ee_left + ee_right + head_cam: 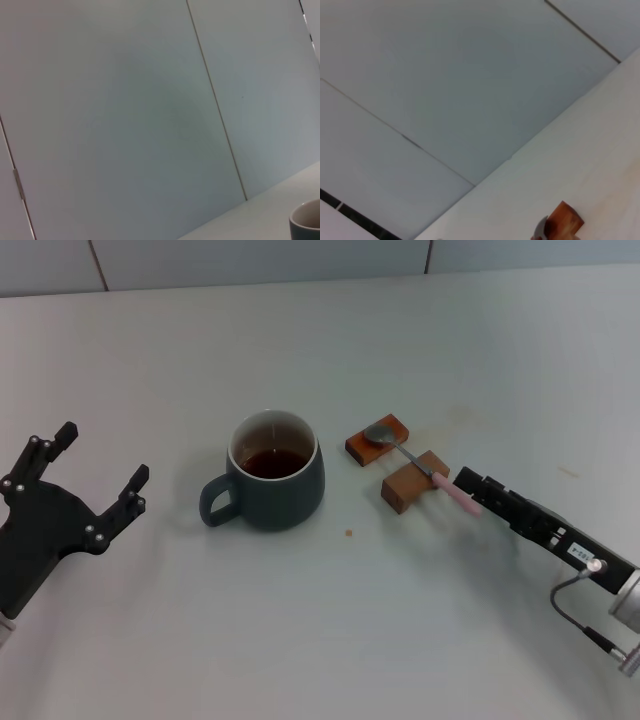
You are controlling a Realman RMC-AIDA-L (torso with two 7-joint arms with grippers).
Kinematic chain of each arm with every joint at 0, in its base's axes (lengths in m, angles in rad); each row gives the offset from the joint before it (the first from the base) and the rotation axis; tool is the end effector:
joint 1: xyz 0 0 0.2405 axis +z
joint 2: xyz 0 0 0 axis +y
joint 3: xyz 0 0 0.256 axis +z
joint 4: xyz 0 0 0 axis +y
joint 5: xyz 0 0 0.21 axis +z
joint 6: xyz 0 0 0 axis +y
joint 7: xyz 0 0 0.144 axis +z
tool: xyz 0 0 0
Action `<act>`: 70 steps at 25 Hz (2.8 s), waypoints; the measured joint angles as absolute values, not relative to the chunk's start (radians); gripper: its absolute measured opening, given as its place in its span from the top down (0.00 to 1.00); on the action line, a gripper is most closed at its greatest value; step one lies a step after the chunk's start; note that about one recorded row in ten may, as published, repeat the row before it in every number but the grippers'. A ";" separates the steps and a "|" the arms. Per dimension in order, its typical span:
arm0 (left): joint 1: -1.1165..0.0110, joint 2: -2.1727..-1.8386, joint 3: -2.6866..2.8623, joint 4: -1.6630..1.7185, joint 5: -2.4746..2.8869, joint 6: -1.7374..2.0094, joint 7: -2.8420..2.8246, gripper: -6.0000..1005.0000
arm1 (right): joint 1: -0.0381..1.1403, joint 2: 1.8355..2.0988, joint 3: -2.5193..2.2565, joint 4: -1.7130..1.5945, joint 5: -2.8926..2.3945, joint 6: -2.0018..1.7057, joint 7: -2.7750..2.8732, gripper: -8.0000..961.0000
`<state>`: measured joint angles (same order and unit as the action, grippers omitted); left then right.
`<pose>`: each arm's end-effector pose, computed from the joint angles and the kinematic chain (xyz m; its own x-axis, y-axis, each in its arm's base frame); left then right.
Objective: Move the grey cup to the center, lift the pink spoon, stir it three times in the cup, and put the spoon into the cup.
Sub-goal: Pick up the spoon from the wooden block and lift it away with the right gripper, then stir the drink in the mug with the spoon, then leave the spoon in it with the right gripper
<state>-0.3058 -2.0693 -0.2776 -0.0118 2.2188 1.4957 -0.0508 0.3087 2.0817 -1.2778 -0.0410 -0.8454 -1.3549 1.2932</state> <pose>-0.3331 0.2463 -0.0348 0.8453 -0.1777 0.5038 0.3673 -0.4915 -0.7896 0.3373 0.2431 -0.0624 0.0478 -0.5552 -0.8303 -0.9403 -0.3054 0.1501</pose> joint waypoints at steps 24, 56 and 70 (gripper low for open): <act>-0.307 -2.069 -0.278 -0.012 2.218 1.496 -0.012 0.15 | 0.334 2.083 -1.310 -0.037 -0.845 -1.310 1.369 0.20; -0.310 -2.069 -0.279 -0.012 2.215 1.500 -0.011 0.15 | 0.331 2.079 -1.292 -0.051 -0.875 -1.346 1.300 0.87; -0.304 -2.069 -0.279 -0.022 2.215 1.507 -0.011 0.15 | 0.202 2.023 -1.263 -0.424 -0.946 -1.651 1.333 0.87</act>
<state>-0.3037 -2.0692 -0.2791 -0.0215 2.2153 1.5070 -0.0107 0.2019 2.0227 -1.2627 -0.4241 -0.9464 -1.6505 1.3327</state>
